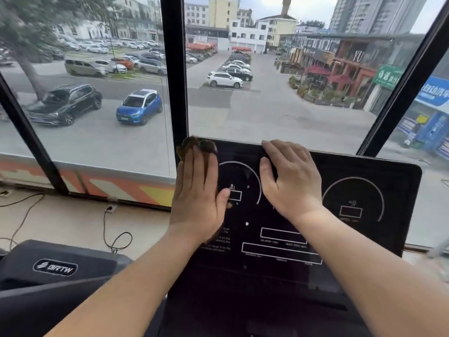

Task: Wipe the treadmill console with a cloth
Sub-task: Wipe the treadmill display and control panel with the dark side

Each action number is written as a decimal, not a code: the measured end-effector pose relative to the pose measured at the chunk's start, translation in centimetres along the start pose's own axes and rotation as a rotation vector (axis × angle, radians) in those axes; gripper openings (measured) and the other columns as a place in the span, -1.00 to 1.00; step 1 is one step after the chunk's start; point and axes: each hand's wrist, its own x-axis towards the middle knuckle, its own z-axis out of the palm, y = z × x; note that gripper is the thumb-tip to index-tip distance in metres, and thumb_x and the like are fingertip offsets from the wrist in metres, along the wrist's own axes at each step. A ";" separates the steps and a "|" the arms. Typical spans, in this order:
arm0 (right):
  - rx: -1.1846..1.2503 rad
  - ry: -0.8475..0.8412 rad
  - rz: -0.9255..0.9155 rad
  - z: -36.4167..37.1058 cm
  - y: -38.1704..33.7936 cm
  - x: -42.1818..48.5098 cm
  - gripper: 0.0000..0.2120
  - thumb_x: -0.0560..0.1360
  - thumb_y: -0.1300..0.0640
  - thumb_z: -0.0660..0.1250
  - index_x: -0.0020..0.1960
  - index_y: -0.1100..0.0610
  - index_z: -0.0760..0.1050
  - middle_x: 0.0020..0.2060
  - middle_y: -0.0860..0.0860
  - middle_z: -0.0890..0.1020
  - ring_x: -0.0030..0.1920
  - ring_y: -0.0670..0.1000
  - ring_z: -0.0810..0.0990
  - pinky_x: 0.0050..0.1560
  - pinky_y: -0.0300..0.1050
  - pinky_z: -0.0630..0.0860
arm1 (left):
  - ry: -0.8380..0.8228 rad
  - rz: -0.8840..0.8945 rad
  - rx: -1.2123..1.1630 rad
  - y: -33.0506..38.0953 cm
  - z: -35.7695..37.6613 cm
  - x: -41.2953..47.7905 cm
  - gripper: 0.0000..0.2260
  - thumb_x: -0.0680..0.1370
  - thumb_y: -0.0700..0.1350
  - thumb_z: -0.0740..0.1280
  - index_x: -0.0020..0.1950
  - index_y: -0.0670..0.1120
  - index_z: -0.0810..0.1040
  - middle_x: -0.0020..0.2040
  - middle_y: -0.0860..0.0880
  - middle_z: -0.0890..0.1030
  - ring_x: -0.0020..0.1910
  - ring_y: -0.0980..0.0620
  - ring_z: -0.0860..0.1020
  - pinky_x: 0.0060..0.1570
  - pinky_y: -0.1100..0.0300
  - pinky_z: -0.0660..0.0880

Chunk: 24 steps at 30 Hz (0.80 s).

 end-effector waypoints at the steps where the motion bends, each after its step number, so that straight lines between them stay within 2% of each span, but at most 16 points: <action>1: 0.004 0.010 0.002 0.2 0.0 0.0 -0.62 0.63 0.02 0.21 0.40 0.08 0.53 0.31 -0.02 0.61 0.37 0.08 0.49 0.52 0.08 0.28 | -0.024 -0.013 0.001 0.0 1.0 -2.3 -0.27 0.66 0.13 0.11 0.67 -0.18 -0.14 0.67 -0.28 -0.17 0.65 -0.23 -0.23 0.61 -0.22 -0.10; 4: 0.006 0.016 0.031 0.8 -0.3 -0.2 -0.62 0.64 0.04 0.22 0.41 0.09 0.52 0.31 -0.03 0.60 0.39 0.06 0.47 0.57 0.08 0.19 | -0.127 0.054 0.066 -0.1 3.4 -9.8 -0.24 0.64 0.17 0.10 0.67 -0.21 -0.12 0.66 -0.29 -0.17 0.65 -0.27 -0.15 0.57 -0.24 0.00; 6: 0.008 0.010 0.057 0.9 -0.5 -0.3 -0.62 0.64 0.03 0.21 0.42 0.08 0.51 0.33 -0.03 0.59 0.41 0.05 0.45 0.60 0.05 0.13 | -0.172 0.124 0.125 -0.9 3.3 -10.9 -0.26 0.65 0.20 0.07 0.67 -0.20 -0.08 0.67 -0.27 -0.17 0.66 -0.23 -0.15 0.55 -0.23 -0.02; 8: 0.007 -0.006 0.073 0.9 -0.7 -0.3 -0.61 0.64 0.02 0.20 0.43 0.07 0.50 0.35 -0.03 0.58 0.43 0.04 0.43 0.61 0.05 0.10 | -0.153 0.126 0.171 -2.1 1.4 -7.5 -0.30 0.66 0.20 0.00 0.68 -0.14 -0.10 0.67 -0.21 -0.20 0.65 -0.16 -0.25 0.57 -0.22 -0.14; 10: 0.009 -0.019 0.080 0.8 -0.8 -0.3 -0.61 0.65 0.02 0.19 0.44 0.07 0.49 0.36 -0.03 0.57 0.45 0.04 0.42 0.61 0.05 0.08 | -0.136 0.064 0.150 -3.1 -1.3 -2.5 -0.35 0.68 0.18 -0.09 0.67 -0.06 -0.23 0.66 -0.13 -0.30 0.61 -0.06 -0.39 0.57 -0.17 -0.32; 12: 0.017 -0.022 0.086 0.6 -0.9 -0.3 -0.61 0.65 0.02 0.19 0.44 0.06 0.48 0.37 -0.03 0.56 0.45 0.04 0.41 0.62 0.04 0.07 | -0.111 0.032 0.126 -3.8 -2.6 0.6 -0.37 0.70 0.14 -0.08 0.66 -0.04 -0.28 0.66 -0.11 -0.35 0.60 -0.04 -0.42 0.57 -0.14 -0.36; 14: 0.026 -0.017 0.086 0.6 -0.9 -0.3 -0.62 0.65 0.03 0.20 0.44 0.07 0.49 0.36 -0.02 0.57 0.45 0.04 0.42 0.62 0.03 0.08 | -0.103 0.024 0.068 -3.6 -1.8 -0.1 -0.35 0.70 0.12 -0.03 0.67 -0.08 -0.26 0.66 -0.14 -0.33 0.62 -0.08 -0.39 0.59 -0.13 -0.32; 17: 0.049 -0.025 0.077 0.5 -0.7 -0.3 -0.62 0.64 0.05 0.20 0.42 0.07 0.50 0.35 -0.01 0.58 0.43 0.06 0.45 0.61 0.03 0.10 | -0.113 0.060 0.062 -2.3 1.6 -6.5 -0.31 0.68 0.12 0.07 0.68 -0.14 -0.14 0.67 -0.20 -0.25 0.65 -0.18 -0.26 0.60 -0.16 -0.19; 19: 0.057 -0.037 0.083 0.4 -0.7 -0.3 -0.62 0.65 0.04 0.18 0.43 0.06 0.50 0.36 -0.01 0.58 0.44 0.06 0.44 0.61 0.04 0.10 | -0.179 0.152 0.119 -1.8 3.6 -11.4 -0.31 0.66 0.15 0.13 0.68 -0.16 0.01 0.68 -0.21 -0.19 0.66 -0.20 -0.15 0.57 -0.18 -0.05; 21: 0.065 -0.045 0.097 0.2 -0.9 -0.3 -0.60 0.65 0.02 0.16 0.43 0.05 0.50 0.37 -0.02 0.57 0.45 0.05 0.43 0.60 0.06 0.12 | -0.223 0.267 0.171 -2.3 3.4 -12.4 -0.35 0.66 0.17 0.12 0.66 -0.14 0.12 0.68 -0.20 -0.11 0.67 -0.18 -0.11 0.56 -0.18 0.01; 24: 0.056 -0.087 0.087 -0.1 -0.9 -0.3 -0.57 0.64 -0.04 0.14 0.46 0.02 0.47 0.40 -0.05 0.54 0.48 0.03 0.40 0.61 0.04 0.10 | -0.165 0.321 0.185 -3.1 0.2 -5.6 -0.39 0.69 0.17 0.00 0.68 -0.04 -0.02 0.69 -0.11 -0.11 0.67 -0.07 -0.18 0.60 -0.20 -0.06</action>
